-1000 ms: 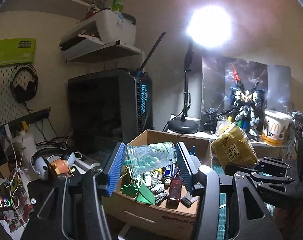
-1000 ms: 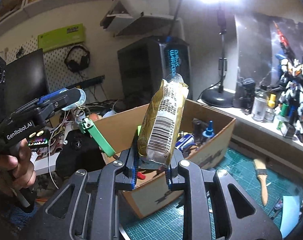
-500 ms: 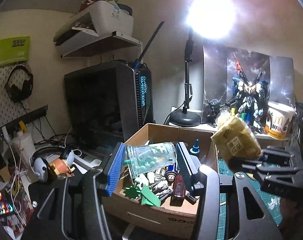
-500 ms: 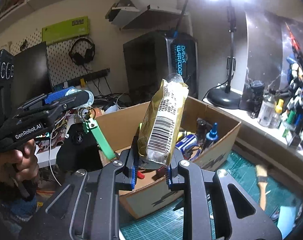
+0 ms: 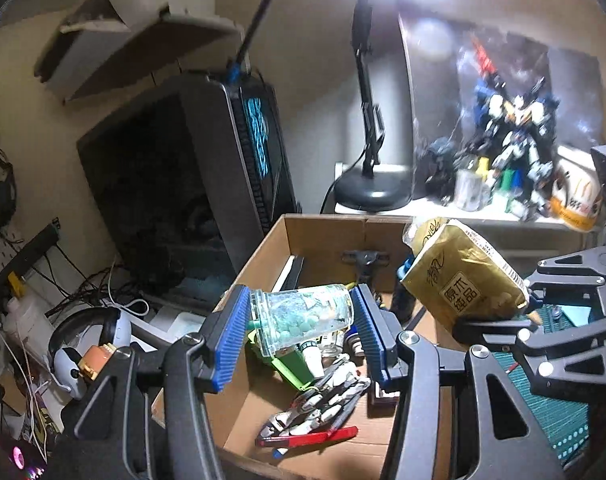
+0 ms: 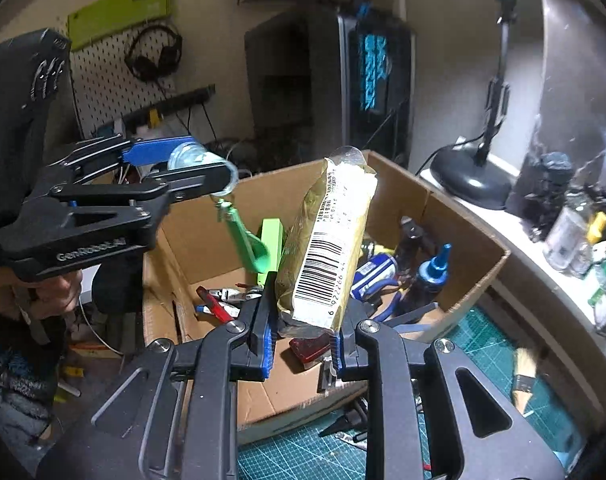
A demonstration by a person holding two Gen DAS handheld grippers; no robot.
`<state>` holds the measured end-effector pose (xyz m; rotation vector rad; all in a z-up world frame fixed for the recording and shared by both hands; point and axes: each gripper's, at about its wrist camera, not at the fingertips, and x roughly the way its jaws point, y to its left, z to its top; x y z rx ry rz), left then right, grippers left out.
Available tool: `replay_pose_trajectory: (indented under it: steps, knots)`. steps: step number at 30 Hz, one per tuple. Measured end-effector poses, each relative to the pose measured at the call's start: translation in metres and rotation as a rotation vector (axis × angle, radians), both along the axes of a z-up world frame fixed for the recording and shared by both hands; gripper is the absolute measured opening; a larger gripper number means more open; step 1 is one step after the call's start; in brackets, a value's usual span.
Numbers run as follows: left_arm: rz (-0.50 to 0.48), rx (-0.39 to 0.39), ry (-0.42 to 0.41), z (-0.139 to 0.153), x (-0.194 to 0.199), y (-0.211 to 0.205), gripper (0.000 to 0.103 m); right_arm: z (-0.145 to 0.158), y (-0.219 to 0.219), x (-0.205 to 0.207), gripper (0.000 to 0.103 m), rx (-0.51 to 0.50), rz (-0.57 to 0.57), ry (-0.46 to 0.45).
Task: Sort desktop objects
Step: 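Lower the jar and packet into the box and open both tools, then move both open tools back over the cutting mat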
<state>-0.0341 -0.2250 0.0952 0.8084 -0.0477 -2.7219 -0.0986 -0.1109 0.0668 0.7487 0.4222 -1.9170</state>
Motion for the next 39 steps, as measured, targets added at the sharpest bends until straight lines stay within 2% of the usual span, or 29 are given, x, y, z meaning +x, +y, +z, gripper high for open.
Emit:
replay_pose_trajectory:
  steps: [5, 11, 20, 28, 31, 32, 34, 35, 36, 38, 39]
  knots:
    - [-0.001, -0.014, -0.081, -0.014, -0.030, -0.012, 0.052, -0.020, -0.026, -0.022, 0.020, 0.110, -0.040, 0.008]
    - [0.041, -0.030, -0.159, -0.028, -0.049, -0.028, 0.052, -0.039, -0.045, -0.035, 0.020, 0.181, -0.029, -0.036]
    - [0.048, -0.022, -0.232, -0.050, -0.052, -0.037, 0.052, -0.054, -0.046, -0.040, 0.020, 0.204, -0.026, -0.068]
    - [0.053, -0.032, -0.246, -0.054, -0.054, -0.038, 0.054, -0.059, -0.047, -0.041, 0.020, 0.212, -0.031, -0.071]
    - [0.057, -0.031, -0.255, -0.054, -0.055, -0.038, 0.054, -0.056, -0.046, -0.039, 0.025, 0.199, -0.030, -0.058]
    - [0.059, -0.038, -0.255, -0.054, -0.055, -0.037, 0.054, -0.054, -0.045, -0.039, 0.025, 0.190, -0.033, -0.048]
    - [0.084, -0.069, -0.249, -0.052, -0.053, -0.034, 0.067, -0.051, -0.043, -0.038, 0.026, 0.174, -0.036, -0.035]
    - [0.097, -0.084, -0.238, -0.050, -0.052, -0.033, 0.078, -0.047, -0.040, -0.037, 0.029, 0.162, -0.038, -0.029]
    - [0.106, -0.098, -0.219, -0.047, -0.049, -0.031, 0.083, -0.044, -0.037, -0.035, 0.031, 0.144, -0.043, -0.019]
    - [0.117, -0.107, -0.195, -0.043, -0.045, -0.029, 0.083, -0.037, -0.031, -0.033, 0.046, 0.109, -0.051, -0.002]
    - [0.123, -0.100, -0.194, -0.042, -0.044, -0.029, 0.083, -0.033, -0.028, -0.032, 0.048, 0.092, -0.056, 0.006]
